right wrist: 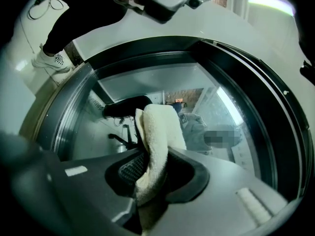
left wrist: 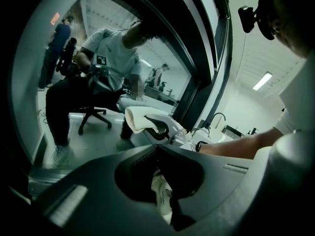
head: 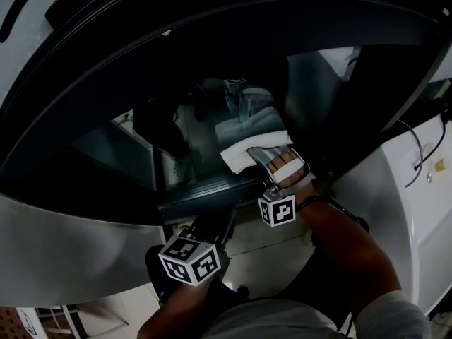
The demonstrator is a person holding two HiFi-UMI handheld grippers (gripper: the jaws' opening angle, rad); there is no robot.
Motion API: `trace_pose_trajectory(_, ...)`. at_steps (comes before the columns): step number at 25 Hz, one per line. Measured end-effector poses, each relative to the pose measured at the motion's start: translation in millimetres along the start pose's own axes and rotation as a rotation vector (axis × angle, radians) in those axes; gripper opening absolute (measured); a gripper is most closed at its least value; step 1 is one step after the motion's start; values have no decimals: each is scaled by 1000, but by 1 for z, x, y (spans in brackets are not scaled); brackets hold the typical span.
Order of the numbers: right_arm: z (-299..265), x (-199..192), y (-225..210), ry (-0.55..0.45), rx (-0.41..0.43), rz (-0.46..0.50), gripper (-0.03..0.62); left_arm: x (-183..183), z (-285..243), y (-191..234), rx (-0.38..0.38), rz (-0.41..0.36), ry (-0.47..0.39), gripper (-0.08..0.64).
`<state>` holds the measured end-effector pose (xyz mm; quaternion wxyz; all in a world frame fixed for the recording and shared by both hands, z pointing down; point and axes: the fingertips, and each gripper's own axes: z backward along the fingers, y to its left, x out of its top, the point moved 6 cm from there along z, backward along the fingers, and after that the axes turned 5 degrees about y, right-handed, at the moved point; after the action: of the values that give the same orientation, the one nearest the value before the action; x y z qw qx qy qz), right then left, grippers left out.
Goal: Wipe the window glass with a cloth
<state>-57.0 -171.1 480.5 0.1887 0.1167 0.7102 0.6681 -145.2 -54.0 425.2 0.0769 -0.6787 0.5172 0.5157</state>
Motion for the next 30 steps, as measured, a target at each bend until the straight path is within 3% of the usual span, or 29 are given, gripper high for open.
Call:
trace_pose_trajectory(16,-5,-3,10,-12,100,-2,89,4,2,-1,1,-24,-4,17)
trace_pose_trajectory(30,2,6,-11,71,353,-20,86,4,20,-30,-18,-68,-46,17)
